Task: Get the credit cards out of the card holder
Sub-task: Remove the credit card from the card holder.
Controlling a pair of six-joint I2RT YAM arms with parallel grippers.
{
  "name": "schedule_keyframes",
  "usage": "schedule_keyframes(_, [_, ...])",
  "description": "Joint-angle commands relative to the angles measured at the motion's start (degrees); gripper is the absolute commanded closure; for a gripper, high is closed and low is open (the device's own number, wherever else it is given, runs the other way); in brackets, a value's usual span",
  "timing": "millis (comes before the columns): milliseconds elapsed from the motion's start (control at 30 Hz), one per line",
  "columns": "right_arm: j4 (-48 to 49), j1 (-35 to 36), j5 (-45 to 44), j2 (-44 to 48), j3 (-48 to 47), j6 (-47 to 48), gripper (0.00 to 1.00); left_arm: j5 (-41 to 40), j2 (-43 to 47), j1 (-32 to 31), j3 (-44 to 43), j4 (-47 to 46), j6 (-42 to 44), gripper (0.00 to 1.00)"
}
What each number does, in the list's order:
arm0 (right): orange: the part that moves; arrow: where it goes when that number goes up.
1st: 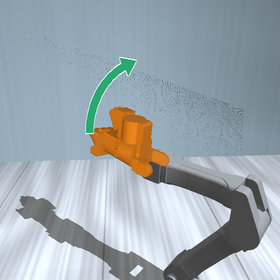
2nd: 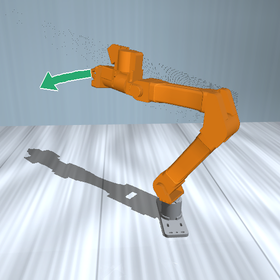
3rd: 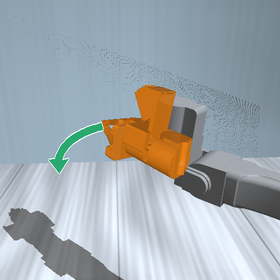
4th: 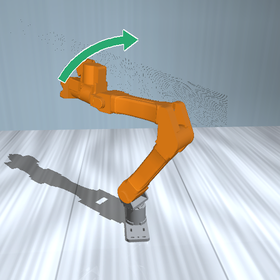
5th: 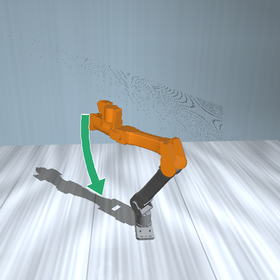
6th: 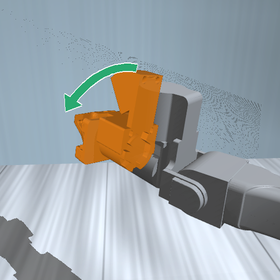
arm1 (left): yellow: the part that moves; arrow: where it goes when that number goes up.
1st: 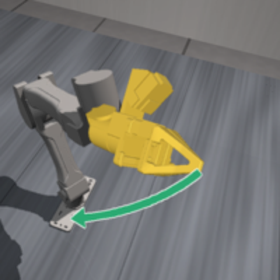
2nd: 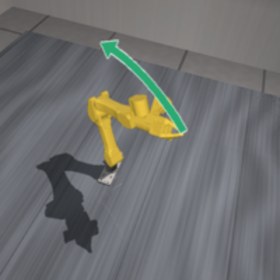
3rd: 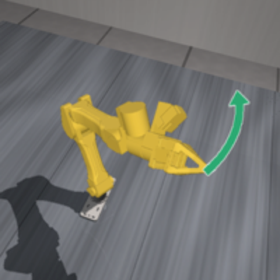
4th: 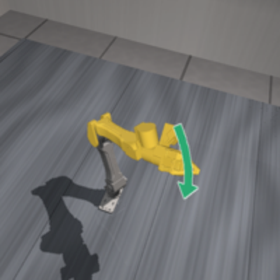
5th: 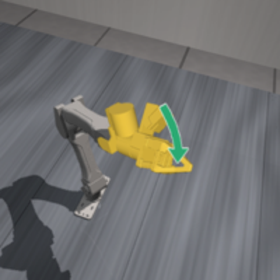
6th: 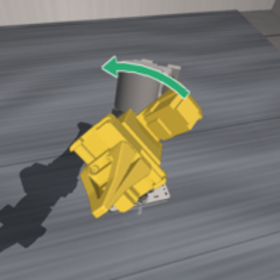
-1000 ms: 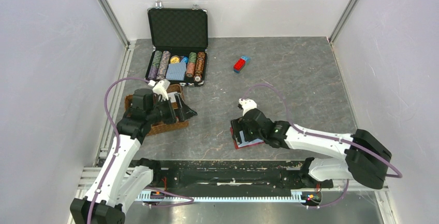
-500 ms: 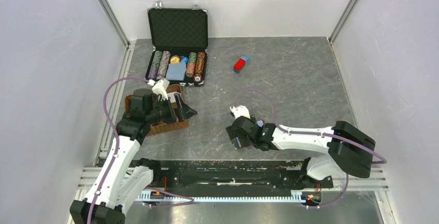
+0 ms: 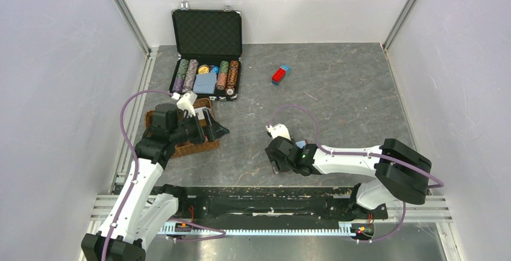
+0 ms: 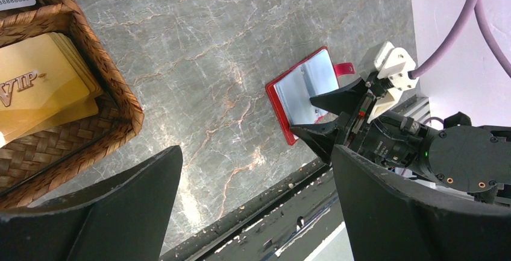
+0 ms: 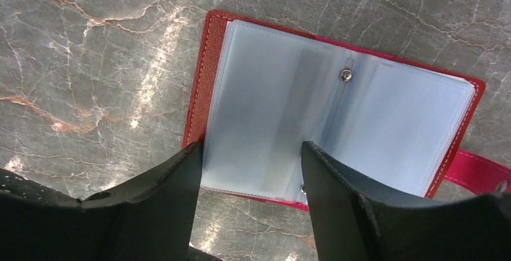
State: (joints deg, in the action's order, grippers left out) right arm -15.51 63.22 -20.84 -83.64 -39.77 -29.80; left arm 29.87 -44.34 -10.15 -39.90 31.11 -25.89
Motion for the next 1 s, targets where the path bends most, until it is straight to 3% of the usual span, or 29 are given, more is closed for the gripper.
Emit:
schedule_keyframes(0, [2.0,0.3,-0.1,0.3,-1.9,-0.7,0.41,-1.1,0.5,-0.2,-0.9,-0.4,2.1,0.00])
schedule_keyframes(433, [10.7,0.0,8.3,5.5,2.0,-3.3,0.53,0.2,0.9,-0.2,-1.2,-0.9,1.4,0.00])
schedule_keyframes(667, [18.3,-2.3,14.5,9.2,7.1,-5.0,0.55,3.2,0.7,-0.9,-1.4,-1.3,-0.3,0.07])
schedule_keyframes(967, [30.1,-6.8,23.8,12.4,15.1,-7.2,0.57,-4.6,-3.3,-14.7,-3.3,-2.2,-1.8,0.14])
